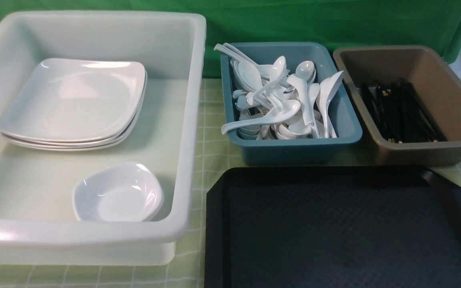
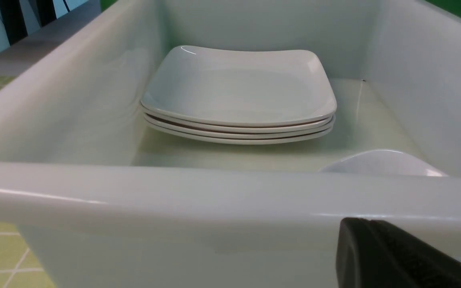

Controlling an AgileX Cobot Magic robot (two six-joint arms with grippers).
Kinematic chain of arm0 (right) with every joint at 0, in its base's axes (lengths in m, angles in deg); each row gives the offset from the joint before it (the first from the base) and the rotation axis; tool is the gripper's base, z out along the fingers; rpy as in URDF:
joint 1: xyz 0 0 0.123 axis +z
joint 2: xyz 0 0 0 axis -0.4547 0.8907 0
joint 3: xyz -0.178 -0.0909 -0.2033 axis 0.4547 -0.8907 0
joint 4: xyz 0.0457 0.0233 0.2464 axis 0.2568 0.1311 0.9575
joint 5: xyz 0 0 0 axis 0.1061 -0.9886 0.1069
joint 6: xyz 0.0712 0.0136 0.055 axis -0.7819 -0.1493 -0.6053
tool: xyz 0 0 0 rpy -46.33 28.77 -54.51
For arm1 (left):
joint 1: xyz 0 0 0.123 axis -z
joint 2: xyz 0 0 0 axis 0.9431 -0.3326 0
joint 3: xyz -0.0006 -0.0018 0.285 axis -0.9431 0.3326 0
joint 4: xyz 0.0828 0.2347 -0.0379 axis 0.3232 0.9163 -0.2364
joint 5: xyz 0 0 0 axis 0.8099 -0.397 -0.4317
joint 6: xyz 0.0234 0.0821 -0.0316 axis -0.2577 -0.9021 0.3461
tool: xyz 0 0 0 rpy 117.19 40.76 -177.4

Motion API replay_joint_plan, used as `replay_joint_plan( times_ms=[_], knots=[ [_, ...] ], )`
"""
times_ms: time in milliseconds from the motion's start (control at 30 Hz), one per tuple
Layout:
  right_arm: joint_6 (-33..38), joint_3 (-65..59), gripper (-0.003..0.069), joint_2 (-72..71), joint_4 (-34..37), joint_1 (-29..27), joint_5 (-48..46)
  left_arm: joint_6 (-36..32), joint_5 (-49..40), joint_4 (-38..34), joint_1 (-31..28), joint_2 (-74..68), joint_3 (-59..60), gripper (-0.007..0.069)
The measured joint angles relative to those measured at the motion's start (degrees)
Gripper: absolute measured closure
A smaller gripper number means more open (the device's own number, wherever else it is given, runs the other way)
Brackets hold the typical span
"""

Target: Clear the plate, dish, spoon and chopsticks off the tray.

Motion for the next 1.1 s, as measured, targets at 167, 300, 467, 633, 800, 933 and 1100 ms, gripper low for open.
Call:
replay_joint_plan(
  times_ms=[167, 300, 467, 633, 800, 933, 1100],
  knots=[
    [0.0, 0.0, 0.0475, 0.0, 0.0, 0.0, 0.0, 0.0, 0.0, 0.0, 0.0, 0.0, 0.0, 0.0615],
    [0.0, 0.0, 0.0473, 0.0, 0.0, 0.0, 0.0, 0.0, 0.0, 0.0, 0.0, 0.0, 0.0, 0.0615],
    [0.0, 0.0, 0.0473, 0.0, 0.0, 0.0, 0.0, 0.0, 0.0, 0.0, 0.0, 0.0, 0.0, 0.0615],
    [0.0, 0.0, 0.0473, 0.0, 0.0, 0.0, 0.0, 0.0, 0.0, 0.3, 0.0, 0.0, 0.0, 0.0615],
    [0.0, 0.0, 0.0473, 0.0, 0.0, 0.0, 0.0, 0.0, 0.0, 1.0, 0.0, 0.0, 0.0, 0.0615],
    [0.0, 0.0, 0.0473, 0.0, 0.0, 0.0, 0.0, 0.0, 0.0, 1.2, 0.0, 0.0, 0.0, 0.0615],
    [0.0, 0.0, 0.0472, 0.0, 0.0, 0.0, 0.0, 0.0, 0.0, 1.3, 0.0, 0.0, 0.0, 0.0615]
  ],
)
